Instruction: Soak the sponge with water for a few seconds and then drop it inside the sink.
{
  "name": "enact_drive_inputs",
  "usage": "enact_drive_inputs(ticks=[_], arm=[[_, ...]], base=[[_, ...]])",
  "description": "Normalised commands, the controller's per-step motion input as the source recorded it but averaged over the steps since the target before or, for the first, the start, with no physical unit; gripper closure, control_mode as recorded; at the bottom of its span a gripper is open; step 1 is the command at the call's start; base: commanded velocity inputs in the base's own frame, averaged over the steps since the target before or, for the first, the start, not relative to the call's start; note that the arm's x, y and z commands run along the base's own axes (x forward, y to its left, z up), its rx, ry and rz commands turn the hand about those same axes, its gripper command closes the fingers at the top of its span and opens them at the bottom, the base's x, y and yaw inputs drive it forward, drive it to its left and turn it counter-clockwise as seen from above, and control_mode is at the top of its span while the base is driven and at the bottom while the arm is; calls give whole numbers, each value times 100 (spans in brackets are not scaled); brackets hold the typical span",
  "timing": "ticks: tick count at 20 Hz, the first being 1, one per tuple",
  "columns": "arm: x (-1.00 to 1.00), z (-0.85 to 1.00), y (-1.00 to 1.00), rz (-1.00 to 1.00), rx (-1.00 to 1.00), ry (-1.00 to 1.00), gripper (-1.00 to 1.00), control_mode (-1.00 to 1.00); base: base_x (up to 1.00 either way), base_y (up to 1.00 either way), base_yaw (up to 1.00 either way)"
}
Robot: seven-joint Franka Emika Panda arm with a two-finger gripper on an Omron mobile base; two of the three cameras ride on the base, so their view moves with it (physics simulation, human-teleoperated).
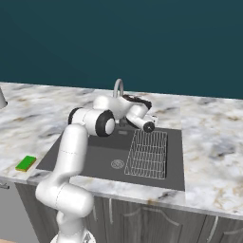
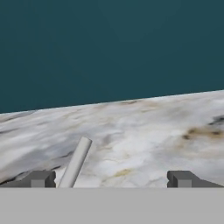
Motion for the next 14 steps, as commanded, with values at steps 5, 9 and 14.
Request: enact_drive_inputs(ticks=[5, 9, 14], arm=[[0, -28, -28, -7, 0, 0, -100, -100], [0, -25, -33, -8, 0, 0, -100, -100], [0, -25, -36, -8, 0, 0, -100, -100]], base=[[0, 0, 0], [0, 0, 0], [0, 0, 0]])
